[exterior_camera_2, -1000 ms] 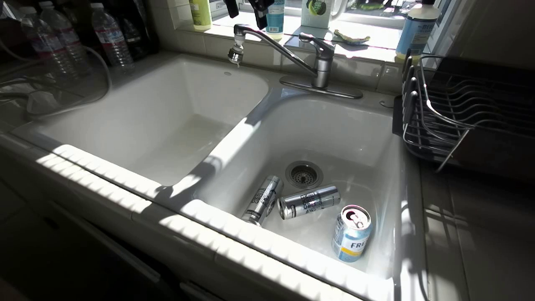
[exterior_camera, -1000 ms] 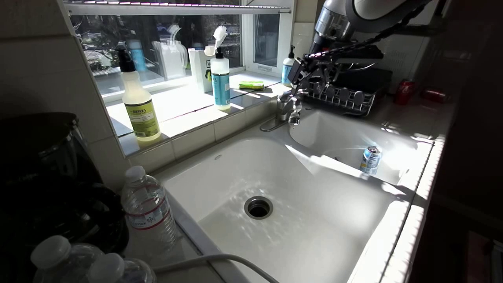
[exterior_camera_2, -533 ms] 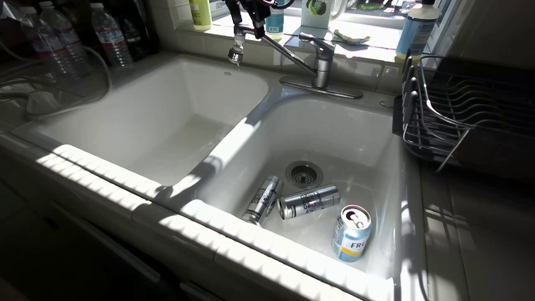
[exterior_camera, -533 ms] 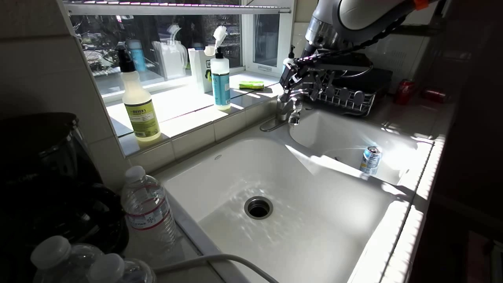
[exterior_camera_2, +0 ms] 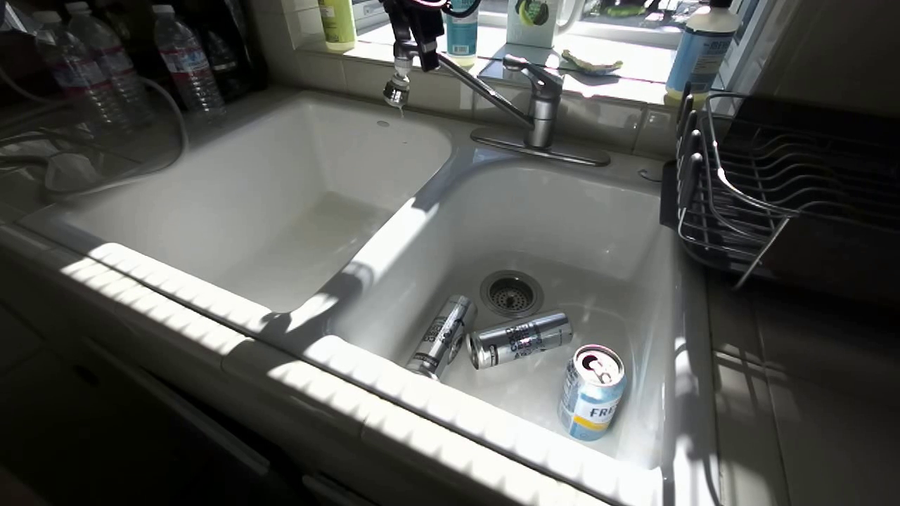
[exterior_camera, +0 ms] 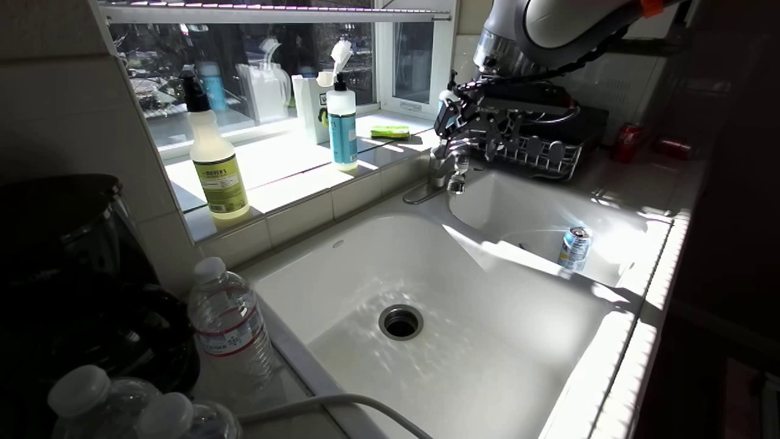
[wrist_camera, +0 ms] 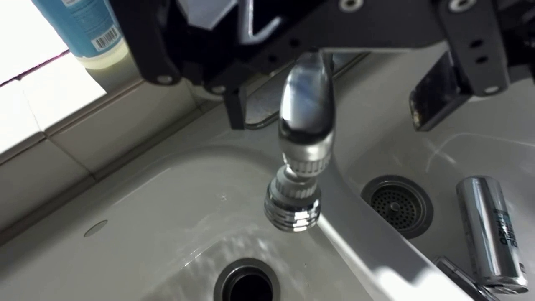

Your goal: Move the faucet to the right

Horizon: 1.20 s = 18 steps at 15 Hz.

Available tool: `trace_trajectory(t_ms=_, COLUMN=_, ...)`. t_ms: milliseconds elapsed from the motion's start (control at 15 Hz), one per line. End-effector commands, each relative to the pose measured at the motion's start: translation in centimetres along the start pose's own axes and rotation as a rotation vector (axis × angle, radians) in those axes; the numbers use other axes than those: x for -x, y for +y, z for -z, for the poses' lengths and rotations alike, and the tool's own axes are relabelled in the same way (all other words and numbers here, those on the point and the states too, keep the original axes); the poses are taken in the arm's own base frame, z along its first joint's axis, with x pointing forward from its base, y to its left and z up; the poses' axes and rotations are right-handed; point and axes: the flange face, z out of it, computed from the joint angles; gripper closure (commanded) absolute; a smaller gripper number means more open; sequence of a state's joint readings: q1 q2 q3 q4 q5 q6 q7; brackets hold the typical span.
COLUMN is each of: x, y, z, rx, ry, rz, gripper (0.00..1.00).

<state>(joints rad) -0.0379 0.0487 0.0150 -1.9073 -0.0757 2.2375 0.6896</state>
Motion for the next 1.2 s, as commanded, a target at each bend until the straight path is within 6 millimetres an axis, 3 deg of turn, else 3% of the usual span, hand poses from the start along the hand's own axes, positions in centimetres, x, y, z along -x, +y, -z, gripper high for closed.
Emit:
trace_trajectory(t_ms=0, x=0.6, y=0.0, z=0.4, rx=0.040, ry=-0.034, rz=-0.071, gripper=0.00)
trace_trajectory(t_ms=600, x=1.4, y=1.0, z=1.4, rx=0.081, ry=-0.079, rz=-0.123, gripper=0.00)
trace_trajectory(t_ms=1133, x=1.2, y=1.2, z=1.0, rx=0.059, ry=-0.071, rz=-0.113, gripper=0.00)
